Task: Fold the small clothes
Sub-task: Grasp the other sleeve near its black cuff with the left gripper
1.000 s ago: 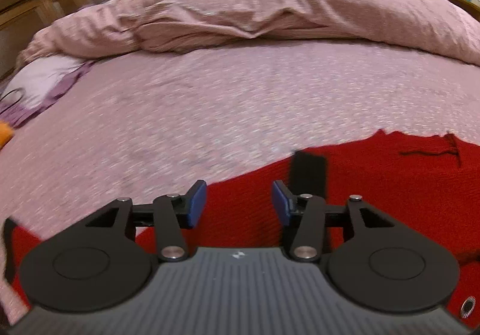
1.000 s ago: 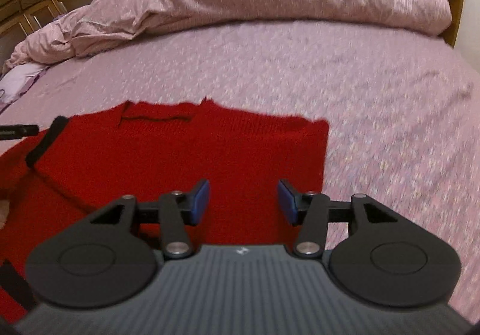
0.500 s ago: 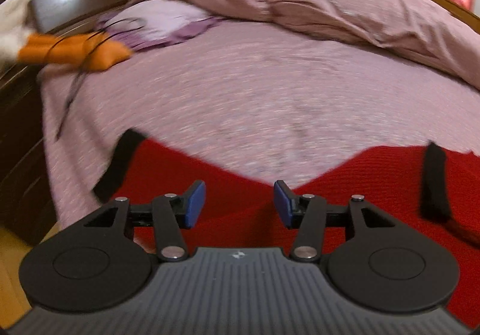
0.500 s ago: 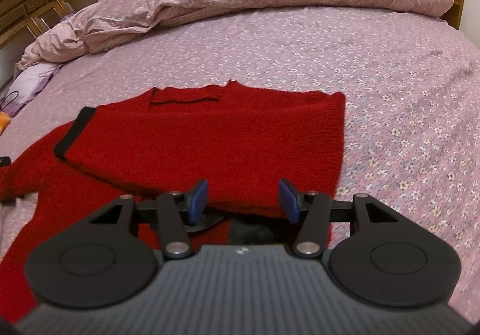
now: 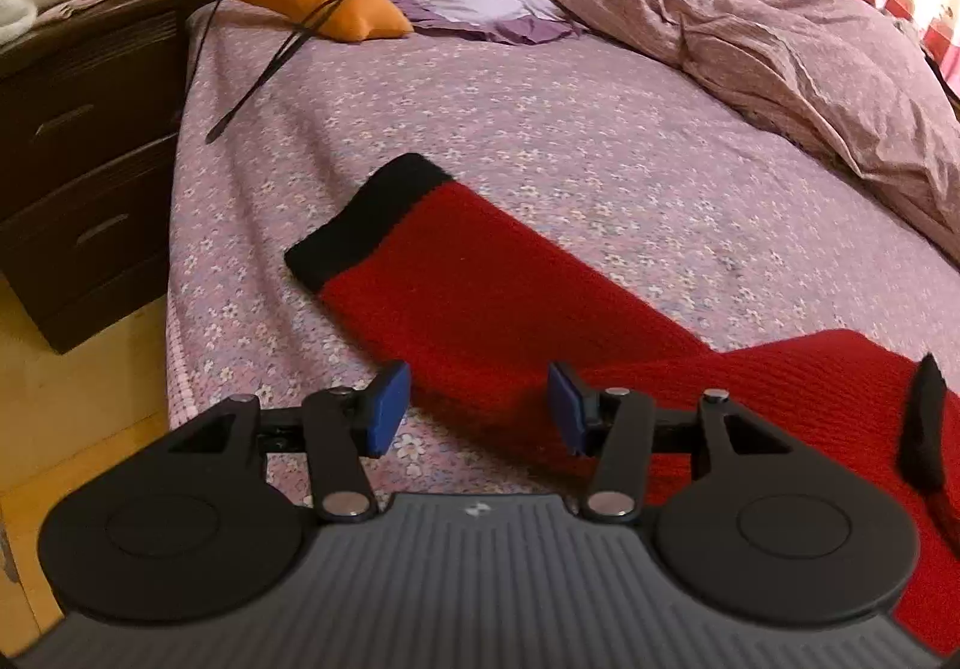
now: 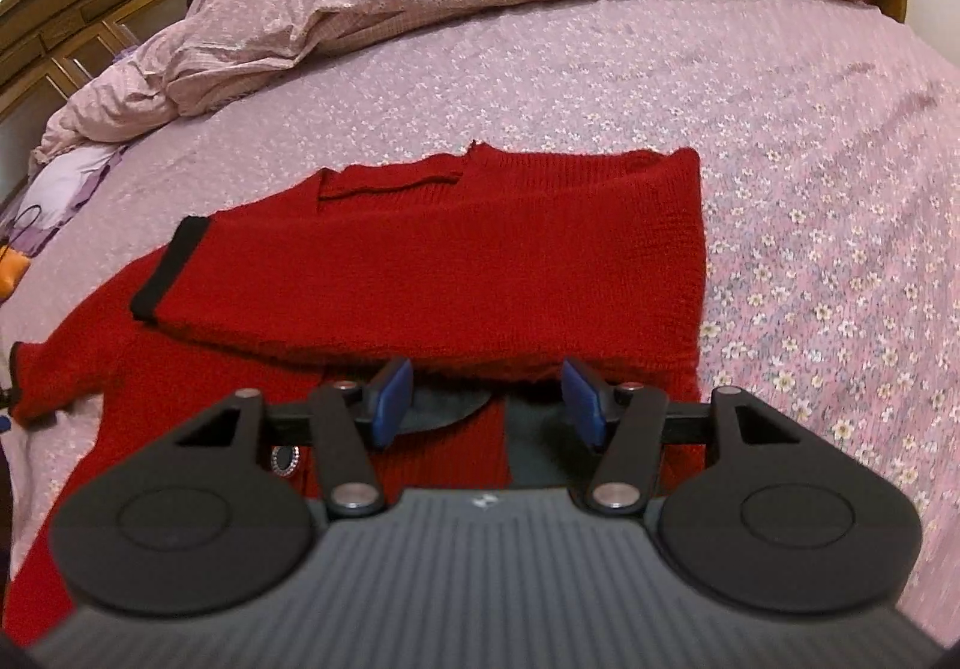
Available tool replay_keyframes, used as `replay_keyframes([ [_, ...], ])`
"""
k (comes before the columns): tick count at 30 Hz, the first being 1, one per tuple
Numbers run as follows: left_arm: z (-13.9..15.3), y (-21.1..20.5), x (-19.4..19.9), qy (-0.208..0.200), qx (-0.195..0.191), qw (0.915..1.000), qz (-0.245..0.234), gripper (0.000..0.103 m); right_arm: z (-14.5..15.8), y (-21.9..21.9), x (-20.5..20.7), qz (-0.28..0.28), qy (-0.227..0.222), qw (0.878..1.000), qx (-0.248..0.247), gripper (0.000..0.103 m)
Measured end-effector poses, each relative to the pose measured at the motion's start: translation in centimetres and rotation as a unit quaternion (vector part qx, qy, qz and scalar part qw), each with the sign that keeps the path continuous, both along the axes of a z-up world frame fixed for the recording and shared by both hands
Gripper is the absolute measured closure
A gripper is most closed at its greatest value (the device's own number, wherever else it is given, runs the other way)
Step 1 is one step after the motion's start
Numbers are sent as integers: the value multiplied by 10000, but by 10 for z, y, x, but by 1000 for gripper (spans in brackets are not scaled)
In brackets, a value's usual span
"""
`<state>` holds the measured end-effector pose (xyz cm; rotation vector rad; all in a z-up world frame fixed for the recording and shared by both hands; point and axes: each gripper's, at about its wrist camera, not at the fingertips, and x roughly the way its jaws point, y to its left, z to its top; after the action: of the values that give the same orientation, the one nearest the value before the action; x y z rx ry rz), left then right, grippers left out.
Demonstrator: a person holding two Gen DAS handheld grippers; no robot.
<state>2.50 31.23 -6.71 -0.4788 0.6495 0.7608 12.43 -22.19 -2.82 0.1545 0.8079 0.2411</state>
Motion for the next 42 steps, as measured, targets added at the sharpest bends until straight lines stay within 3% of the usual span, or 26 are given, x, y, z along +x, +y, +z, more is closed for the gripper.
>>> replay_keyframes([
  [6, -11, 8, -3, -255, -379, 9987, 234, 46, -1, 4, -2, 13, 27, 10000, -4, 45],
  [18, -40, 30, 14, -690, -504, 9956, 394, 46, -1, 9, -1, 12, 36, 10000, -54, 45],
  [26, -43, 34, 6, -712, -745, 9931, 553, 50, -1, 10, -1, 29, 34, 10000, -23, 45],
  [31, -50, 40, 6, -932, -969, 9885, 699, 50, -2, 11, -2, 55, 32, 10000, -8, 45],
  [33, -47, 43, 6, -1003, -968, 9878, 691, 63, -2, 12, -3, 59, 38, 10000, -7, 45],
  [34, -43, 41, 6, -1043, -867, 9885, 667, 85, -2, 12, -3, 59, 35, 10000, -2, 45],
  [37, -22, 34, 7, -1180, -362, 9912, 482, 89, 0, 11, -5, 61, 0, 10000, 35, 45],
  [42, 25, 33, 16, -1735, -99, 9844, 268, 90, 1, 9, -6, 43, -27, 9999, 97, 45],
])
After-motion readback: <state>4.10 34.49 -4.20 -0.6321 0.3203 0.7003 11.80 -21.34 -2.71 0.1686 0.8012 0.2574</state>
